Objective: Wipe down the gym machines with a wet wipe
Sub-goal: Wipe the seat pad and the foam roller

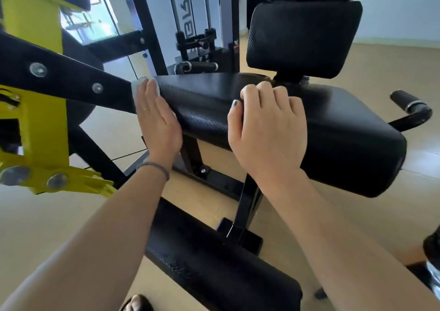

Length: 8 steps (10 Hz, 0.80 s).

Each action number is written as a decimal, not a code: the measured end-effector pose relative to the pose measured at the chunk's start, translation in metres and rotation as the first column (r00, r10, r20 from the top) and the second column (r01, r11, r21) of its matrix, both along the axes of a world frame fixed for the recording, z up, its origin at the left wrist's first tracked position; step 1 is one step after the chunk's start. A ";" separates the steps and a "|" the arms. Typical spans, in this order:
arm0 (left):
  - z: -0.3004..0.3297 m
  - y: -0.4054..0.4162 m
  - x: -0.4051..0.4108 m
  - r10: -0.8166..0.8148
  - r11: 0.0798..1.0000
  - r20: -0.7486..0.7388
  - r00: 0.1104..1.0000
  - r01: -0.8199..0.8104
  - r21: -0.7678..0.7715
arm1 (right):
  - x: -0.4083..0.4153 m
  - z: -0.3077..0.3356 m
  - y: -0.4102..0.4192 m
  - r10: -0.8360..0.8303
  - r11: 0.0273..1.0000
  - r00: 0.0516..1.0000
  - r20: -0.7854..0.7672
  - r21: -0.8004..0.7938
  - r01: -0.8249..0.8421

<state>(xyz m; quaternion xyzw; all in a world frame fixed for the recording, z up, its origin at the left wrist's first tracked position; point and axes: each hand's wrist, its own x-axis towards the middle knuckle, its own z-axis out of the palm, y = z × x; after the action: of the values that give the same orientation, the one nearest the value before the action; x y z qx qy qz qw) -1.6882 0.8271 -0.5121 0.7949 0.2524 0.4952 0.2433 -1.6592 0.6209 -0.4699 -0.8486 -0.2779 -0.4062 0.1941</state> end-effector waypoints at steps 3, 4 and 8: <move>-0.007 -0.065 0.003 -0.158 0.946 -0.070 0.985 0.171 0.276 | 0.001 0.000 0.003 -0.033 0.997 0.998 -0.051 -0.069 0.029; 0.006 -0.003 0.010 -0.017 1.000 0.085 0.996 0.016 0.007 | 0.002 0.000 0.003 -0.044 0.996 0.998 -0.050 -0.074 0.040; 0.008 0.006 0.026 0.011 0.835 -0.661 0.751 -0.370 -0.407 | 0.003 -0.002 0.006 -0.083 0.991 0.996 -0.014 -0.105 0.081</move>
<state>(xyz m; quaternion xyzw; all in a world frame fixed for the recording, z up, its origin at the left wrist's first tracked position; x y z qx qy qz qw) -1.6618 0.8335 -0.5037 0.7879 0.5249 0.1350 0.2924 -1.6565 0.6268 -0.4715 -0.8720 -0.2619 -0.3910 0.1349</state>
